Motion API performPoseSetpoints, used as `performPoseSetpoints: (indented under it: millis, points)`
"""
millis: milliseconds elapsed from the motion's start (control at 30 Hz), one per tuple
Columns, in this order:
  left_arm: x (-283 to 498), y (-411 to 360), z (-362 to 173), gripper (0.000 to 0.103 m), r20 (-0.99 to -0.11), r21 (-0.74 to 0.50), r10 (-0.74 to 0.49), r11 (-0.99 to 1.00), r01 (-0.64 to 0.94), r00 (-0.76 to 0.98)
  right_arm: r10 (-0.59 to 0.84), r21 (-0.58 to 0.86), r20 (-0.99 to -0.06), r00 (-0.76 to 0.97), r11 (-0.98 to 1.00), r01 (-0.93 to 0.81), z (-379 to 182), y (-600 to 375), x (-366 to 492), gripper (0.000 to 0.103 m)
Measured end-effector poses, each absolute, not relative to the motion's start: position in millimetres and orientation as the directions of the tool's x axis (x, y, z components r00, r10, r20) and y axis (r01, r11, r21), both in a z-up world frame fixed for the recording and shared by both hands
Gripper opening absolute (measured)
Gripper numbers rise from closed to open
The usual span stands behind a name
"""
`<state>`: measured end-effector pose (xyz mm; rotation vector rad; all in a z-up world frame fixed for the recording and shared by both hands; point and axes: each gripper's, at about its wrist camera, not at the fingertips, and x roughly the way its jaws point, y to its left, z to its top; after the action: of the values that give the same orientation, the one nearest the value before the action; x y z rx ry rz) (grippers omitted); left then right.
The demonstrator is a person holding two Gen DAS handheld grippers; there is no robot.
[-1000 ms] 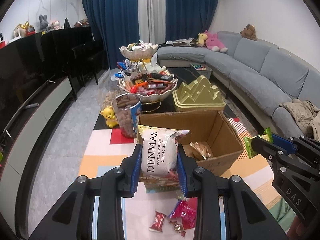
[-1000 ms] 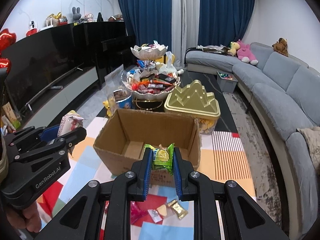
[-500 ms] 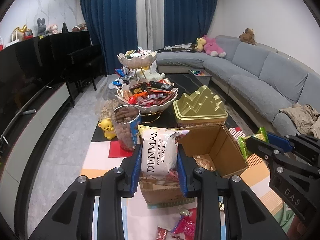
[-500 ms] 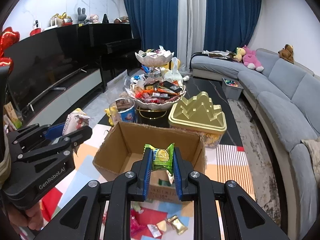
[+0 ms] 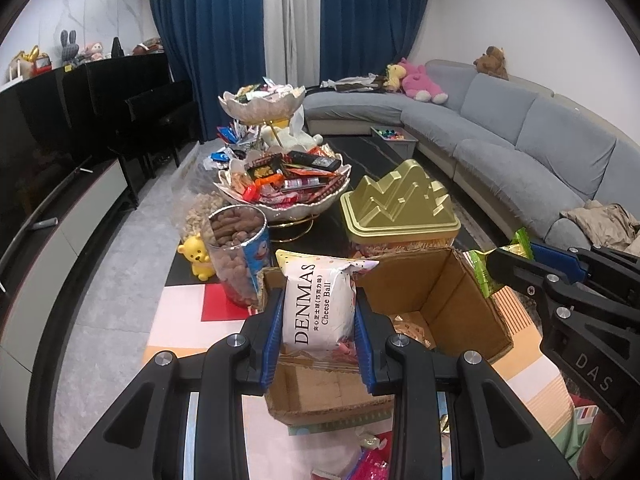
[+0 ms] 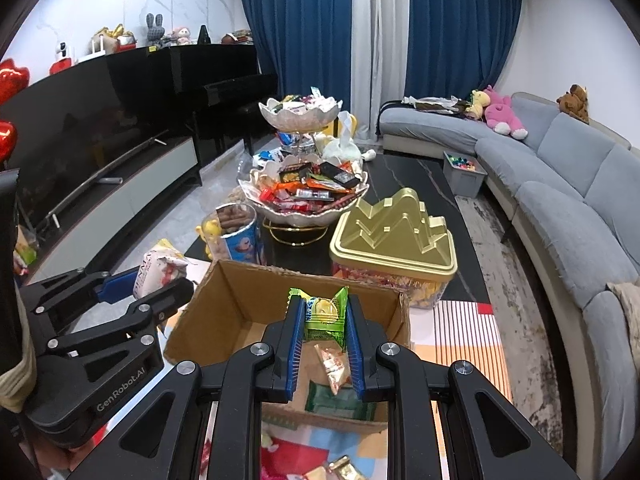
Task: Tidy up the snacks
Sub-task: 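Carry the DENMAS packet over the box with the left tool while the right tool carries the yellow-green packet, then open the left tool dropping the DENMAS packet into the box while the right tool drops the yellow-green packet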
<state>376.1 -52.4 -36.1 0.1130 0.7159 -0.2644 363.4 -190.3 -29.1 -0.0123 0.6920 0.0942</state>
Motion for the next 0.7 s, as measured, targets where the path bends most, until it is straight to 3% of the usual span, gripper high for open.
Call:
performPoseSetpoints:
  millis: [533,633,700]
  points:
    - [394.9,-57.5,-53.6,0.033,-0.699,-0.002,-0.215,0.954,0.299,0.682,0.093,0.032,-0.673,0.734,0.995,-0.096,-46.4,-194.8,386.6,0.022]
    - [394.1,-55.0,-53.3,0.045,-0.702,-0.004,-0.211,0.956,0.293,0.681,0.090,0.034,-0.671,0.736,0.995,-0.091,-45.1,-195.2,386.2,0.025]
    - [392.1,-52.9,-52.1,0.058,-0.698,-0.004,-0.207,0.958,0.286,0.686,0.081,0.031,-0.667,0.741,0.996,-0.082,-43.6,-196.1,385.1,0.041]
